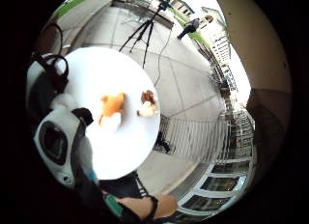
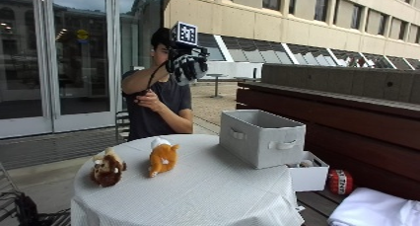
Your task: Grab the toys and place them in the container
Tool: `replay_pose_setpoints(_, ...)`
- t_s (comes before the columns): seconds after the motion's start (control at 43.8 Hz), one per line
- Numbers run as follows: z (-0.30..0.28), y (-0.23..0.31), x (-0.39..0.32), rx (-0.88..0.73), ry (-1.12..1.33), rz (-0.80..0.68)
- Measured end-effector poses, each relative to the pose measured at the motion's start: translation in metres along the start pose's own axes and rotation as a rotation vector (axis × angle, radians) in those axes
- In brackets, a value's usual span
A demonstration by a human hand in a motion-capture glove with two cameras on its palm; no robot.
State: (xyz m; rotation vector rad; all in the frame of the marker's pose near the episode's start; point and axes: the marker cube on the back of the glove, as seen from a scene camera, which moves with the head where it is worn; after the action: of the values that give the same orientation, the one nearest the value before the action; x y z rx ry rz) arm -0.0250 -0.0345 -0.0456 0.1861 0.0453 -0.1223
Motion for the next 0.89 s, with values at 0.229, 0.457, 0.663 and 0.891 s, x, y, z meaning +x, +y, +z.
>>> replay_pose_setpoints(0.229,-0.034,-0.032,-0.108,0.069,-0.053,-0.100)
replay_pose_setpoints(0.457,-0.037,-0.033,-0.227,0.069,-0.091,-0.217)
replay_pose_setpoints(0.663,-0.019,-0.031,-0.293,0.051,-0.120,-0.283)
replay_pose_setpoints(0.891,0.003,-0.035,-0.313,0.000,-0.117,-0.290)
